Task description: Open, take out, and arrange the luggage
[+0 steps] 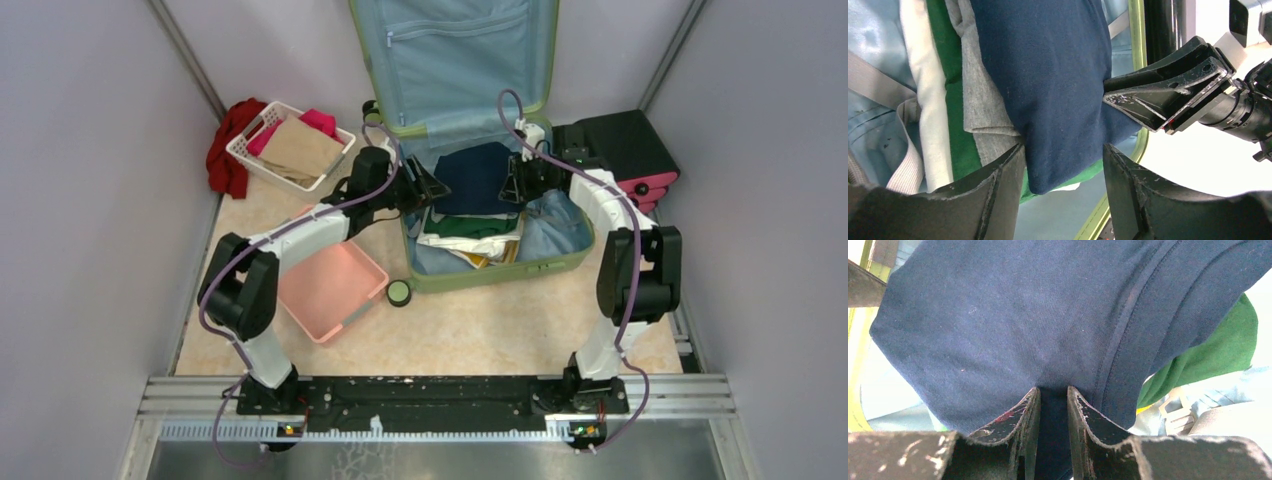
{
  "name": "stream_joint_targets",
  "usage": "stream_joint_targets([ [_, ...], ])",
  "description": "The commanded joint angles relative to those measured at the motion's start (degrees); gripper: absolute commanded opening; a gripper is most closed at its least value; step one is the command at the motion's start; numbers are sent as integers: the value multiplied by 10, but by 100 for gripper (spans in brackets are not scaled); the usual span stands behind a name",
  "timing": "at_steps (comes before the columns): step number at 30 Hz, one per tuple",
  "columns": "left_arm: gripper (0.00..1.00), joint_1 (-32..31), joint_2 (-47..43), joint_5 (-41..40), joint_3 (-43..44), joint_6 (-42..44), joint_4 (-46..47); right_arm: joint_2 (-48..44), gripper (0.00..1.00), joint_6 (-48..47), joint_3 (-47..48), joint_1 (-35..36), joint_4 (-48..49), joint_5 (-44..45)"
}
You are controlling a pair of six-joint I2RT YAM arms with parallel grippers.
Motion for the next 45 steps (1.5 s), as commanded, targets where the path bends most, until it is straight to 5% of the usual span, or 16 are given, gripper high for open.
stream_joint_targets([
  [1,62,-3,13,39,21,-16,-5,6,26,1,-8,-12,10,21],
  [15,63,-10,55,69,56,-36,-12,-5,27,8,-17,-12,20,-12],
  [23,41,-15,63,82,77,-39,2,-6,26,9,-20,-13,21,-21],
  [30,56,-17,86,85,94,-45,-11,-8,26,10,-20,-13,23,-26],
  [35,55,-16,105,80,103,-59,-19,-11,26,11,-23,-15,26,-32],
  [38,48,-17,105,74,107,-61,-23,-11,26,12,-24,-16,28,-35],
  [45,2,-17,82,76,97,-49,-7,-17,27,9,-28,-21,29,-57],
])
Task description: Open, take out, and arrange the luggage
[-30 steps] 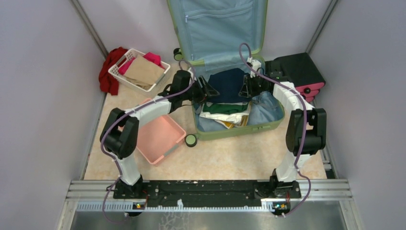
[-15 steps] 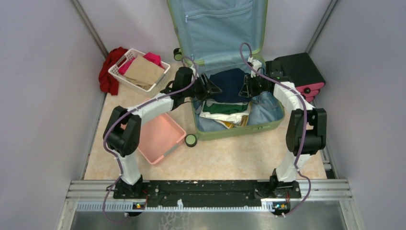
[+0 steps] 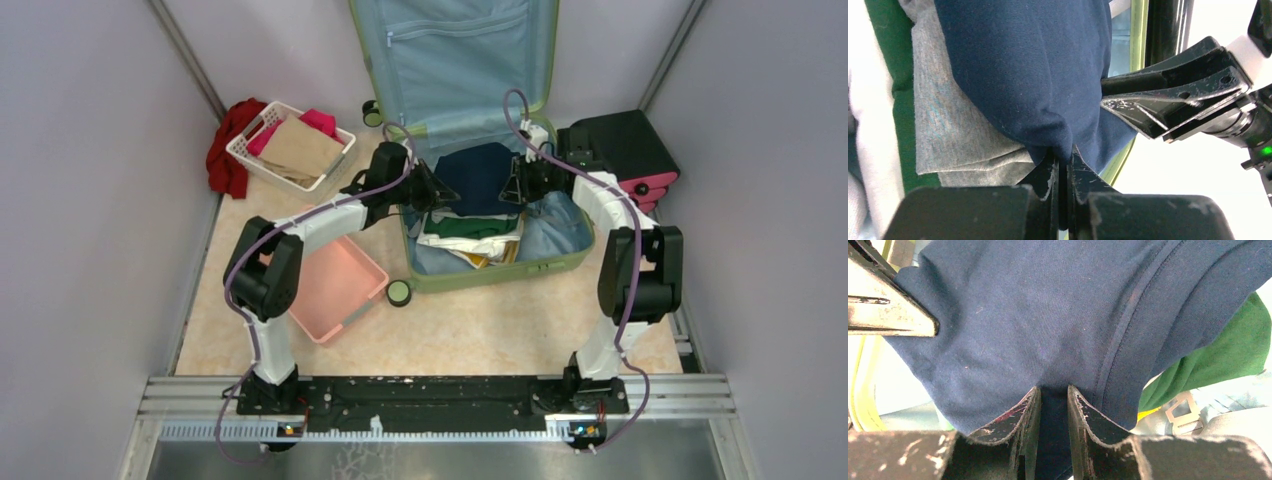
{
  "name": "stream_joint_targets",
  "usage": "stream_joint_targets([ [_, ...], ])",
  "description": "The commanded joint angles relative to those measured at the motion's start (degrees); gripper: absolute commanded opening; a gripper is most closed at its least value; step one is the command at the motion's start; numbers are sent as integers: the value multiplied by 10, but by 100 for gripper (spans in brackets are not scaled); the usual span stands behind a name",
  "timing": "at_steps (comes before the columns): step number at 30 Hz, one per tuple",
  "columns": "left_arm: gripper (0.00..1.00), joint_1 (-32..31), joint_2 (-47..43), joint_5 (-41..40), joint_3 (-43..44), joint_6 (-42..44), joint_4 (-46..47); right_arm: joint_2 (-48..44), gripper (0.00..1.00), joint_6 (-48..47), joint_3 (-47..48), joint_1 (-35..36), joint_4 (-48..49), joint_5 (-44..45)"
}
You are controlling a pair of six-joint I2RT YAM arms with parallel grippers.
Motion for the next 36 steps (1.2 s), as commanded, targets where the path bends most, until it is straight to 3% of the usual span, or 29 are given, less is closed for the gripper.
stream_joint_targets([
  [1,0,-5,-23,5,9,9,14,-21,27,-2,-10,-8,7,-26],
  [6,0,-5,-59,-4,-5,32,8,-58,32,-4,-20,-27,26,-107],
  [12,0,-5,-113,-21,-33,52,-10,-116,49,-13,-48,-36,64,-225],
  [15,0,-5,-137,-22,-63,32,-4,-147,58,-48,-65,-36,76,-285],
  [18,0,-5,-149,-19,-81,-4,5,-185,73,-123,-84,-32,81,-314],
  [21,0,-5,-148,-11,-85,-40,12,-247,95,-286,-114,4,73,-276],
  [24,0,-5,-148,-9,-80,-66,15,-248,99,-432,-95,54,20,-196],
  [36,0,-4,-142,16,-71,-169,39,-188,94,-439,-87,219,159,126],
])
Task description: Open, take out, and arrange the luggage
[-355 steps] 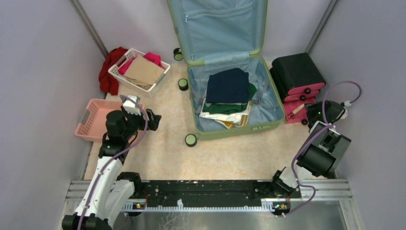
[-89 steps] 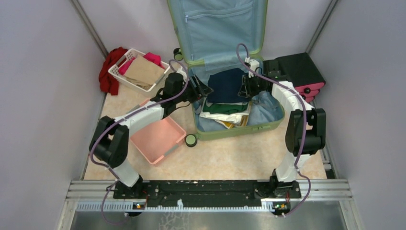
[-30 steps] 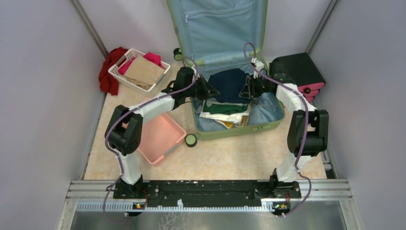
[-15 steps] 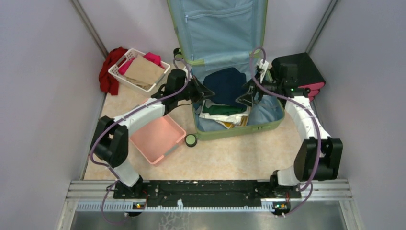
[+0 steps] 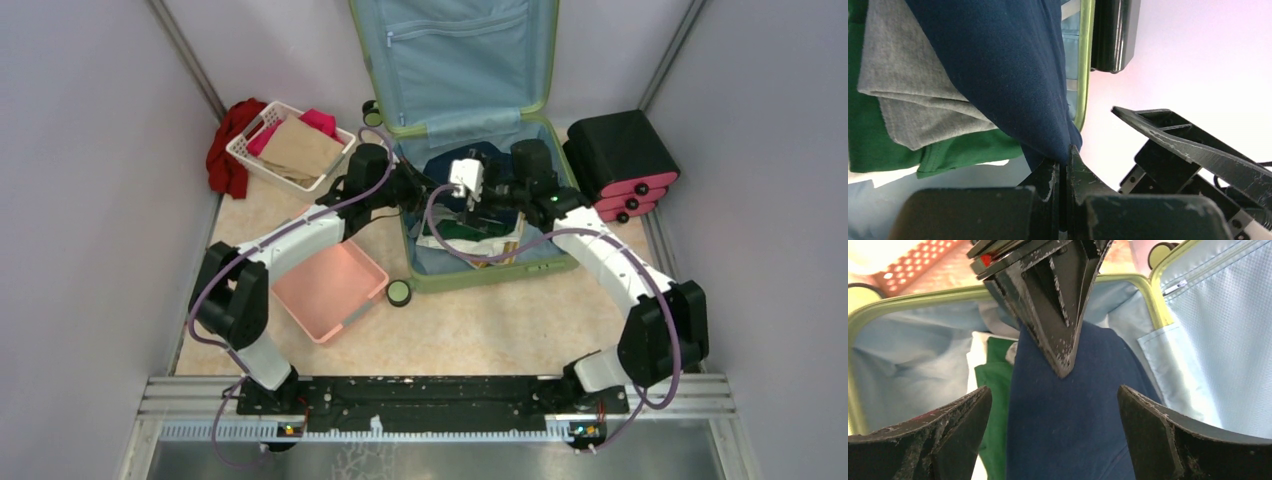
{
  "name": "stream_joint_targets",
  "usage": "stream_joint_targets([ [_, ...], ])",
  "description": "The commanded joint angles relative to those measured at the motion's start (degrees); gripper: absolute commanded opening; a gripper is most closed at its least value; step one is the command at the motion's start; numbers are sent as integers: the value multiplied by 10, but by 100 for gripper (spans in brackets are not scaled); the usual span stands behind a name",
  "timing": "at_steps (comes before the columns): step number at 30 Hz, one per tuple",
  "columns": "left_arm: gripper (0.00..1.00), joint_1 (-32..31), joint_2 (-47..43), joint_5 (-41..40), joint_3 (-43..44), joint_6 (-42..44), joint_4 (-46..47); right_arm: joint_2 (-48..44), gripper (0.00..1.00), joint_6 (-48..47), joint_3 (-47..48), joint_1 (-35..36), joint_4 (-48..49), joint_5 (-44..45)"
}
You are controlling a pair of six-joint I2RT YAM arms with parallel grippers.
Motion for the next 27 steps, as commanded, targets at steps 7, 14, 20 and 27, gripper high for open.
stream_joint_targets([
  [7,0,-4,-10,38,8,-79,47,30,73,0,-26,55,134,192],
  [14,0,-3,-15,33,-3,-95,60,33,51,5,-48,63,155,225],
  [20,0,-2,-21,24,-20,-107,73,16,23,22,-62,63,164,233],
  [27,62,4,-43,-9,-71,-115,93,-15,1,45,-68,53,154,207],
])
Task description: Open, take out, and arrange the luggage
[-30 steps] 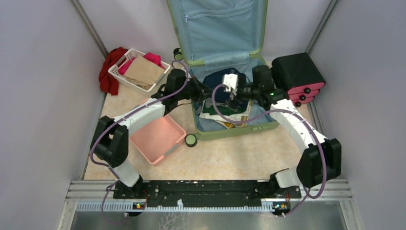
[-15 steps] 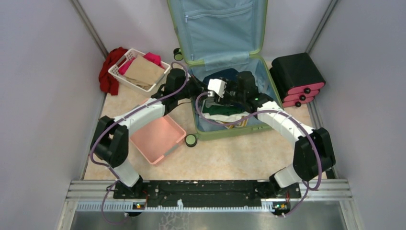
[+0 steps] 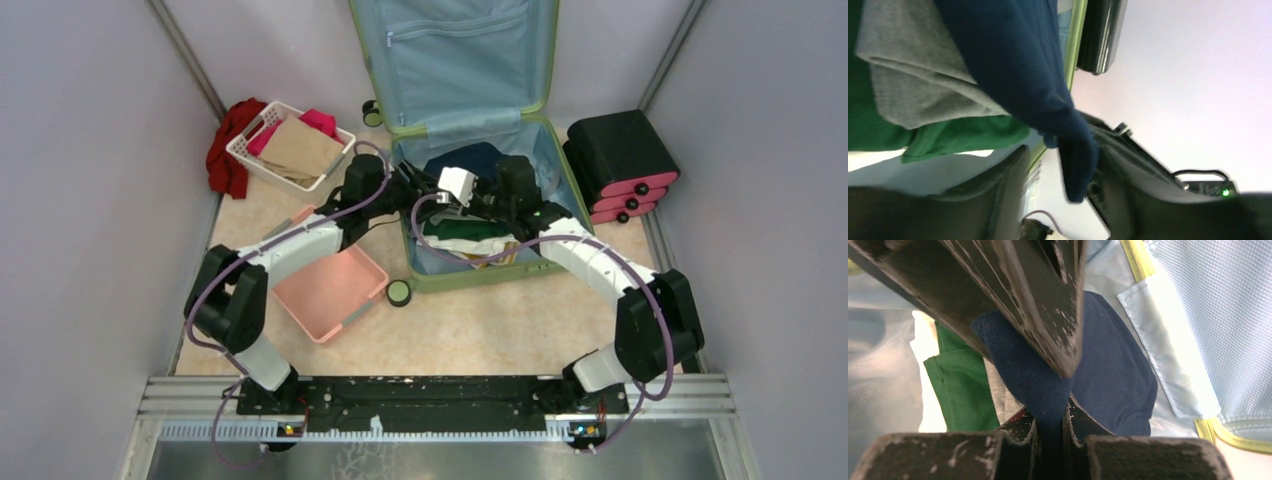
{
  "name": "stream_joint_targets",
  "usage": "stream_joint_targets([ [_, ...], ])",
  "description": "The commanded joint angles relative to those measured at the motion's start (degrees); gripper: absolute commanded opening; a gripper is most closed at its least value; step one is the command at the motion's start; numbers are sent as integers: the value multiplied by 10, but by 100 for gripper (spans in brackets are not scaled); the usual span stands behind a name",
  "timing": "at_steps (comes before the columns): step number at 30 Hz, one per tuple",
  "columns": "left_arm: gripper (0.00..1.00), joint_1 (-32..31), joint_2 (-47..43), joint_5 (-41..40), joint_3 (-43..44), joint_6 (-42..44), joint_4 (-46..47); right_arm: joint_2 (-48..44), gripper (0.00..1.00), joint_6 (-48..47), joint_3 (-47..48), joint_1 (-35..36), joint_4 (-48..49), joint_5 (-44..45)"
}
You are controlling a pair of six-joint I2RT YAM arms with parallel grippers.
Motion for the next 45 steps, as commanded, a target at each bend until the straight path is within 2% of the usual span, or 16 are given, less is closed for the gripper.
stream_joint_targets([
  [1,73,4,-40,-25,-28,-10,18,-46,0,32,5,-10,17,-13],
  [2,88,5,-43,-34,-33,-7,15,-48,0,41,9,-17,15,-21],
  [3,97,6,-47,-43,-40,-6,14,-51,0,47,11,-23,12,-30],
  [4,99,7,-49,-51,-48,-9,17,-54,0,50,14,-27,9,-40],
  [8,99,14,-45,-73,-67,-30,33,-63,0,55,24,-44,-11,-83],
  [19,99,17,61,-81,12,-80,34,-78,0,53,37,-54,-49,-141],
  [31,72,45,128,-80,78,-77,23,-89,0,36,61,-65,-106,-198],
  [37,71,51,132,-73,80,-73,20,-92,0,34,88,-71,-145,-248],
  [39,67,52,133,-68,81,-70,23,-92,0,34,91,-70,-151,-255],
  [42,54,52,132,-61,80,-63,33,-93,0,26,92,-70,-162,-256],
  [45,27,54,133,-43,82,-48,58,-96,0,19,96,-70,-177,-263],
])
